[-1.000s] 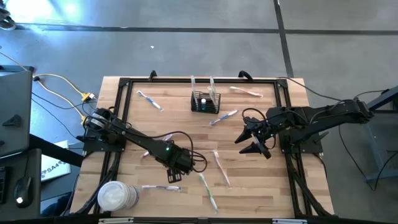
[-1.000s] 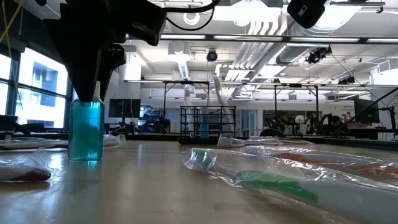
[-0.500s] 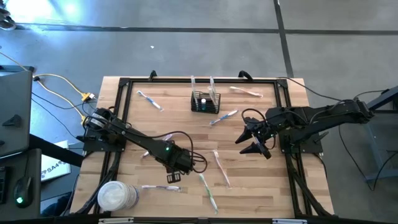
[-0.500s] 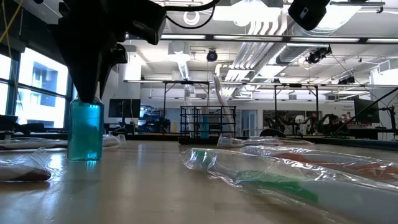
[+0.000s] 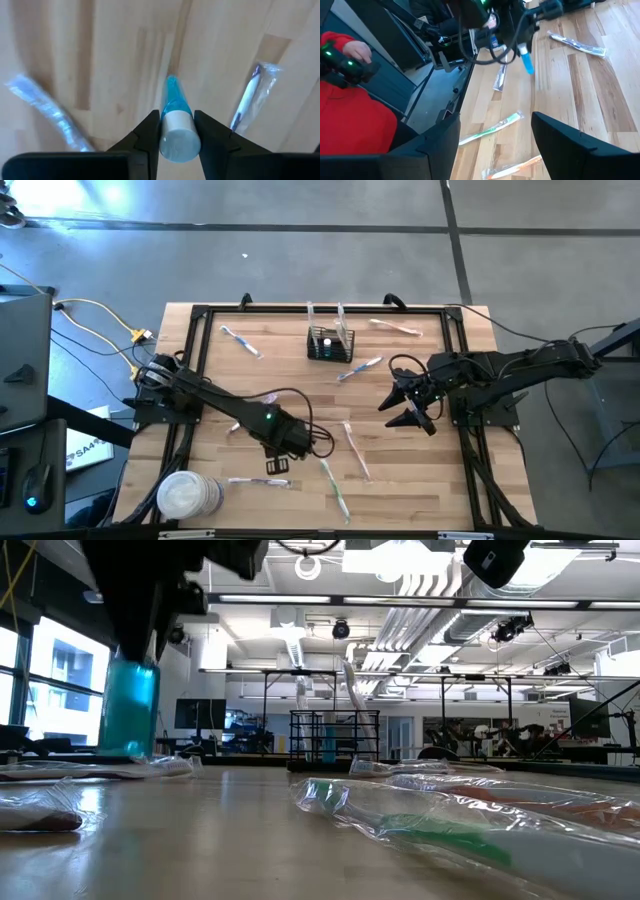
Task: Pick & Place toothbrushing station
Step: Put the blue mouthwash into the mesh organizer
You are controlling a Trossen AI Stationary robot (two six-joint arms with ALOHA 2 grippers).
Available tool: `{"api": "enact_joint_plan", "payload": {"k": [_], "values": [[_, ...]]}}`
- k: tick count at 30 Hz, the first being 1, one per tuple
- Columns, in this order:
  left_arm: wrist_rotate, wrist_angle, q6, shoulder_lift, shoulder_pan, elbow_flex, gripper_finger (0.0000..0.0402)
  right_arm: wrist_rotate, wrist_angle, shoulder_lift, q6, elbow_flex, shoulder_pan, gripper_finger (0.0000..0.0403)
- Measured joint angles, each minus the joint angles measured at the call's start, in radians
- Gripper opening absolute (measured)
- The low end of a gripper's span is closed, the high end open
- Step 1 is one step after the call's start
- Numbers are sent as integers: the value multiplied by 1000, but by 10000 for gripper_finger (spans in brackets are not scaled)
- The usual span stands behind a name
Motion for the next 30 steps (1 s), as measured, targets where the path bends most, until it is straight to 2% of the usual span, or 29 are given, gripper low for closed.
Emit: {"api": "enact_joint_plan", "payload": {"k": [7, 15, 22, 30], "values": [[-17, -205, 5, -1, 114, 305, 92, -30, 0, -3, 38, 0, 0, 239], [-33, -210, -156, -1, 295, 573, 92, 14, -5, -35, 111, 0, 44, 239], [-28, -124, -174, -1, 431, 625, 92, 124, -13, -62, 117, 0, 125, 239], [57, -82, -226, 66, 548, 625, 92, 226, -14, -63, 117, 0, 189, 239]]}}
